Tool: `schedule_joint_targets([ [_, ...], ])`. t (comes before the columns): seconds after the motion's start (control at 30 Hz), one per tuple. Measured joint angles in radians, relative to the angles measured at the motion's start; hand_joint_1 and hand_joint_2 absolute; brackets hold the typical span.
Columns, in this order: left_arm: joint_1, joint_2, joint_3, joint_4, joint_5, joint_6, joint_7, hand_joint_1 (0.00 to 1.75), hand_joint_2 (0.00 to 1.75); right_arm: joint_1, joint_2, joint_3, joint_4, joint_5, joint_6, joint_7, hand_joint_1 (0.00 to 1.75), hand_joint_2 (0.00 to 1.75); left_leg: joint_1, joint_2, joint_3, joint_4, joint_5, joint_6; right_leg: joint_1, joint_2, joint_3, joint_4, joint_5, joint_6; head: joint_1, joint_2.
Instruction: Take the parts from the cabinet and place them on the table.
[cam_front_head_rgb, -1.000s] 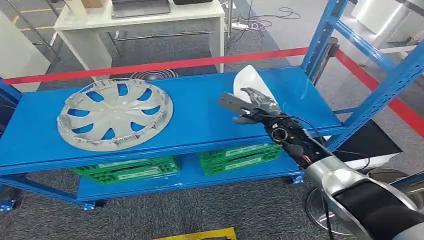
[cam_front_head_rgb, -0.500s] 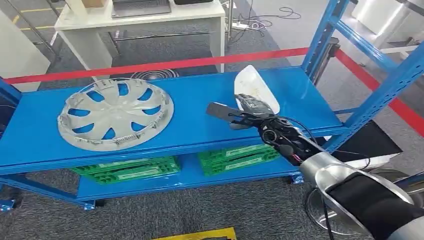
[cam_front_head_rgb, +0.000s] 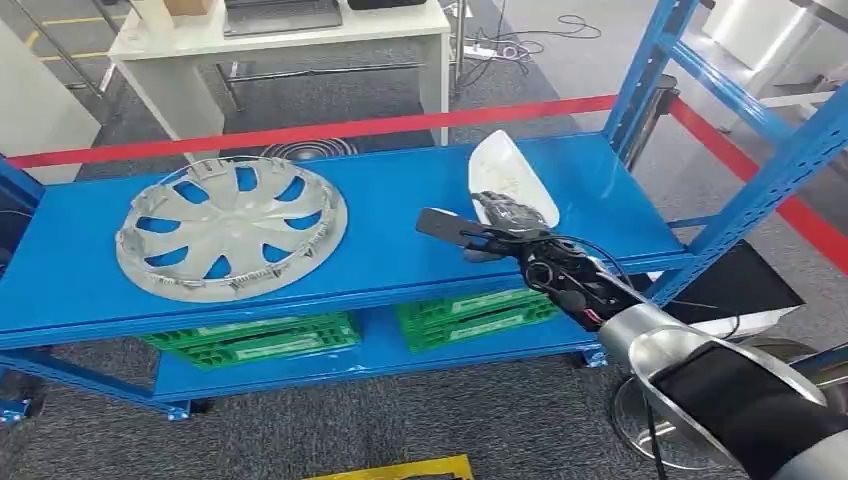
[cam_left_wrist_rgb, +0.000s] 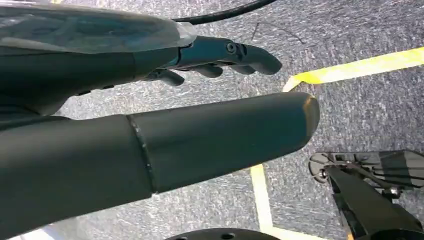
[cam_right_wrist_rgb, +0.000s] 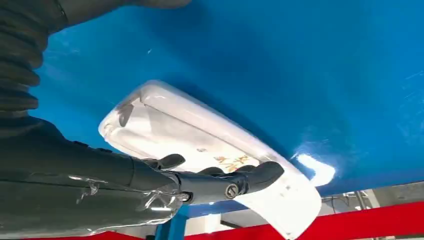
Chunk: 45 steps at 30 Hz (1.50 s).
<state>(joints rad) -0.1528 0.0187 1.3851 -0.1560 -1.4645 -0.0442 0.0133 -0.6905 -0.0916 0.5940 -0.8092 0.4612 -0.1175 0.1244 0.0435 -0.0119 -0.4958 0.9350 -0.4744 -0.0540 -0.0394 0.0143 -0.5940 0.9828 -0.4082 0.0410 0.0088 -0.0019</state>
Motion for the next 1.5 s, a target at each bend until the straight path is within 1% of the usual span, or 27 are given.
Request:
schedule_joint_targets([
  [0.07,0.000,0.000,0.003,0.000,0.000,0.000,0.000,0.00,0.00,-0.003,0.000,0.000,0.007,-0.002,-0.005,-0.002,0.00,1.75,0.000,0.000,0.000,0.000,0.000,0.000,0.000,0.000,0.000,0.000,0.000,0.000,0.000,0.000],
  [0.1,0.000,0.000,0.007,0.000,0.000,0.000,0.001,0.00,0.00,-0.009,0.000,-0.001,0.032,-0.013,-0.022,0.003,0.00,1.75,0.000,0.000,0.000,0.000,0.000,0.000,0.000,0.000,0.000,0.000,0.000,0.000,0.000,0.000],
  [0.13,0.000,0.001,0.009,0.000,0.000,0.000,0.003,0.00,0.00,-0.009,0.000,-0.002,0.040,-0.013,-0.043,0.025,0.00,1.75,0.000,0.000,0.000,0.000,0.000,0.000,0.000,0.000,0.000,0.000,0.000,0.000,0.000,0.000],
  [0.27,0.000,0.001,0.011,0.000,0.000,0.000,0.006,0.00,0.00,-0.009,0.000,-0.003,0.051,-0.013,-0.080,0.055,0.00,1.75,0.000,0.000,0.000,0.001,0.000,0.000,0.000,0.000,0.000,0.000,0.000,0.000,0.000,0.000],
  [0.47,0.000,0.001,0.012,0.000,-0.009,0.000,0.011,0.00,0.00,-0.006,0.000,-0.012,0.060,-0.014,-0.086,0.076,0.00,1.75,0.000,0.000,0.000,0.001,0.000,0.000,0.000,0.000,0.000,0.000,0.000,0.000,0.000,0.000],
  [0.7,0.000,0.001,0.012,0.000,-0.012,0.000,0.013,0.00,0.00,0.008,0.000,-0.021,0.063,-0.019,-0.087,0.079,0.00,1.75,0.000,0.000,0.001,0.001,0.000,0.000,0.000,0.001,0.001,-0.001,0.000,0.000,0.000,0.000],
  [0.83,0.000,0.001,0.012,0.000,-0.016,0.001,0.013,0.00,0.00,0.011,0.000,-0.029,0.065,-0.048,-0.083,0.058,0.00,1.75,0.000,0.000,0.001,0.001,0.000,0.000,0.000,0.001,0.001,-0.001,0.000,0.000,0.000,0.000],
  [0.97,0.000,0.001,0.012,0.000,-0.022,0.004,0.003,0.00,0.00,0.020,-0.002,-0.042,0.074,-0.099,-0.062,0.004,0.00,1.75,0.000,0.000,0.001,0.001,0.000,0.000,0.000,0.001,0.001,-0.001,0.000,0.000,0.000,0.000],
  [1.0,0.000,0.001,0.012,0.000,-0.023,0.005,0.001,0.00,0.00,0.021,-0.002,-0.045,0.077,-0.113,-0.058,-0.008,0.03,1.75,0.000,0.001,0.001,0.001,0.000,0.000,0.000,0.001,0.001,-0.001,0.000,0.000,0.000,0.000],
  [1.03,0.000,0.001,0.012,0.000,-0.024,0.005,0.000,0.00,0.00,0.022,-0.003,-0.048,0.080,-0.123,-0.051,-0.020,1.55,1.75,0.000,0.001,0.001,0.001,0.000,0.000,0.000,0.001,0.001,-0.001,0.000,0.000,0.000,0.000],
  [1.07,0.000,0.001,0.012,0.000,-0.026,0.006,0.000,0.00,0.00,0.023,-0.004,-0.051,0.082,-0.132,-0.043,-0.030,1.75,1.75,0.000,0.001,0.001,0.001,0.000,0.000,0.000,0.001,0.001,-0.001,0.000,0.000,0.000,0.000],
  [1.17,0.000,0.000,0.012,0.000,-0.026,0.006,-0.003,0.00,0.00,0.023,-0.006,-0.060,0.091,-0.160,-0.028,-0.058,1.75,1.75,0.000,0.001,0.001,0.001,0.000,0.000,0.000,0.001,0.001,-0.001,0.000,0.000,0.000,0.000],
  [1.2,0.000,0.000,0.012,0.000,-0.027,0.006,-0.004,0.00,1.75,0.023,-0.006,-0.061,0.094,-0.163,-0.025,-0.065,1.75,1.75,0.000,0.001,0.001,0.001,0.000,0.000,0.000,0.001,0.001,-0.001,0.000,0.000,0.000,0.000],
  [1.3,0.000,0.000,0.012,0.000,-0.028,0.006,-0.012,0.00,1.75,0.021,-0.009,-0.065,0.101,-0.173,-0.022,-0.082,1.75,1.75,0.000,0.001,0.001,0.001,0.000,0.000,0.000,0.001,0.001,-0.001,0.000,0.000,0.000,0.000],
  [1.47,0.000,0.000,0.012,0.000,-0.033,-0.001,-0.024,0.00,1.75,0.011,-0.017,-0.070,0.105,-0.179,-0.022,-0.085,1.75,1.75,0.000,0.001,0.002,0.002,0.000,0.000,0.000,0.001,0.003,-0.001,0.000,0.000,0.000,0.000],
  [1.5,0.000,0.000,0.012,0.000,-0.033,-0.003,-0.026,0.00,1.75,0.010,-0.018,-0.070,0.105,-0.179,-0.022,-0.085,1.71,1.75,0.000,0.001,0.003,0.002,0.000,0.000,0.000,0.001,0.003,-0.001,0.000,0.000,0.000,0.000],
])
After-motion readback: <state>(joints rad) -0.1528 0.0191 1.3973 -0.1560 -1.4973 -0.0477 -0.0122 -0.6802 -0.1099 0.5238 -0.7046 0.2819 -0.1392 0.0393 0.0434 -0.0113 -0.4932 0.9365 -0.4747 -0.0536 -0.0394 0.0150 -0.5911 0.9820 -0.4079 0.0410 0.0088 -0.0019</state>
